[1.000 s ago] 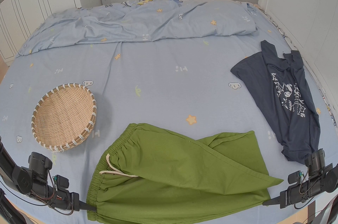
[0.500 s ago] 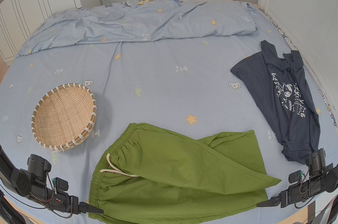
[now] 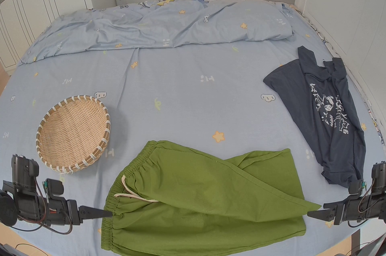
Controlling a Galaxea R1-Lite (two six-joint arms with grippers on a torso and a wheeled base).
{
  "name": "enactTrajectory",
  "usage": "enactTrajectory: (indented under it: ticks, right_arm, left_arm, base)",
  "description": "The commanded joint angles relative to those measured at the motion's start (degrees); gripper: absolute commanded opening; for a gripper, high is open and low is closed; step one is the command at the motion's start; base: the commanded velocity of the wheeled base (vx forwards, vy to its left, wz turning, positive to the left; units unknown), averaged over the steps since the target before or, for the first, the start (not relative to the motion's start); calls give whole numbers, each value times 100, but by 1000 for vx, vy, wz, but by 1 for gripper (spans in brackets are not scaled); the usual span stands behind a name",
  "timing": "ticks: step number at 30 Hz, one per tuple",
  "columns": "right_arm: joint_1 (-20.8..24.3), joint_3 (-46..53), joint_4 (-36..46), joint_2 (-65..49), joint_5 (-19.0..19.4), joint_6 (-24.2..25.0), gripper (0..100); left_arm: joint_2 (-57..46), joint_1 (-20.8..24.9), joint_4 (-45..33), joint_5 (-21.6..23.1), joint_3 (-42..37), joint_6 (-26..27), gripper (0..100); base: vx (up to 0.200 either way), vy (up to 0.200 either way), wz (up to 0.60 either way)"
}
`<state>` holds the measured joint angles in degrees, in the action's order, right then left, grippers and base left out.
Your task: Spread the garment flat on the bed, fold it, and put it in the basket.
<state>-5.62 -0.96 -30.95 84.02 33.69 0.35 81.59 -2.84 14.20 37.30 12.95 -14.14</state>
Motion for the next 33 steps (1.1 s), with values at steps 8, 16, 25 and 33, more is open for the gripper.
enactTrajectory:
  ticks: [8,16,25,33]
  right_arm:
    - [-440,-1556,221,-949,-3,61,100]
    - [-299,-2127,775,-861,-3,105,100]
    - [184,-2031,775,-913,-416,105,100]
    - [166,-2013,749,-913,-460,88,100]
  left_arm:
    - [612,1321,-242,-48,2977,-607,100]
    - [1878,1110,575,-127,3337,-845,100]
    - [2906,987,1155,-100,4445,-1047,100]
    - [3513,1295,926,-162,4726,-678,100]
  base:
    - [0,0,0]
    - [0,0,0]
    - [0,0,0]
    - [0,0,0]
